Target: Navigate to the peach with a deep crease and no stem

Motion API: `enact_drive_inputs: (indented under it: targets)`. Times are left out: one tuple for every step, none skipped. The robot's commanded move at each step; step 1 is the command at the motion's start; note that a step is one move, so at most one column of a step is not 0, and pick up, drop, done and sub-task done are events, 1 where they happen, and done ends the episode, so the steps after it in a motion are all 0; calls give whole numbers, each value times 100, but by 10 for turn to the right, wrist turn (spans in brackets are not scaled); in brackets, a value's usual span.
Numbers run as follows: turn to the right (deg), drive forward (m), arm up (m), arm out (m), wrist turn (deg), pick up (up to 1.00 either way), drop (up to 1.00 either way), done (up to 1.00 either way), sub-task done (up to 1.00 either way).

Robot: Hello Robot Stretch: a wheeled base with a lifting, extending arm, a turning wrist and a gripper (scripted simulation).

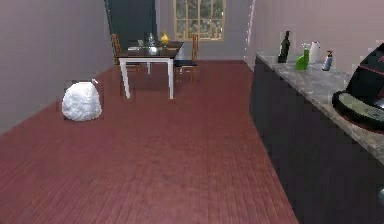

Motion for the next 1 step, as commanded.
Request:
enact_drive_inputs:
  targets:
    - [30,0,0,0,0,0,0,0,0]
